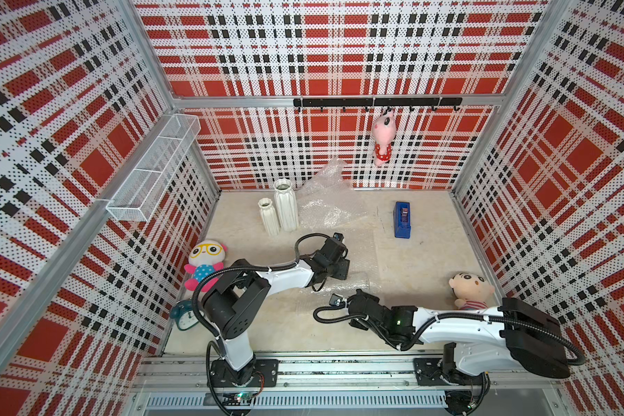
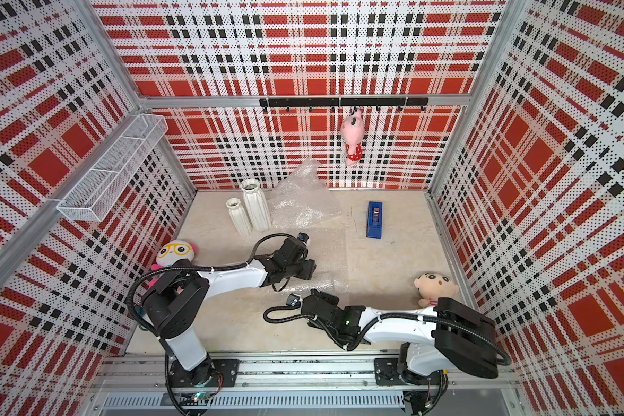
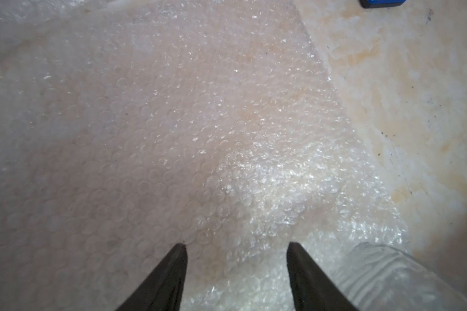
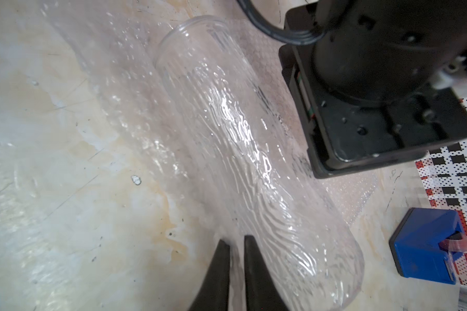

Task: Wrap vases in bubble wrap
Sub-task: Wrap the vase in bubble wrap.

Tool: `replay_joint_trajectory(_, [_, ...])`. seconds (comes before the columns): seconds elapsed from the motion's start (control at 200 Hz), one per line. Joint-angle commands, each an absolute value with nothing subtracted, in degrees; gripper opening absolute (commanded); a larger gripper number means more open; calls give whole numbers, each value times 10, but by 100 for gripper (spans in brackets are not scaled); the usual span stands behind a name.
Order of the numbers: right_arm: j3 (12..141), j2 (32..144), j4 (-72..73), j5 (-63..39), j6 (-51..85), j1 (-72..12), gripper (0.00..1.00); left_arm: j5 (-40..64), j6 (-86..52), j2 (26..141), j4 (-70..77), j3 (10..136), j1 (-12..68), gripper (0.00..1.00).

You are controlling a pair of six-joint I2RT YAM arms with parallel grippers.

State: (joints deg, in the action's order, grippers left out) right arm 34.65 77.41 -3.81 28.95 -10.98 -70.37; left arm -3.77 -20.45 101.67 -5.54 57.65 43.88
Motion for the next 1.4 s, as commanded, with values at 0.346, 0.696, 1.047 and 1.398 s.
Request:
replay_joint_trajectory(0.346, [347,777,-21,308,-99,-704,22,0,-180,1041,-39,580,455,59])
replay_joint_trajectory(0.696, [353,798,-5,329,-112,-703,9,11,-199,1044,-27,586,424,60])
replay_joint_trajectory(1.047, [349,817,40,365,-136,-695,3,22,-224,1027,-13,581,400,65])
replay_joint_trajectory(1.398, [345,817,75,373,-154,-675,0,8,-241,1027,-15,579,393,64])
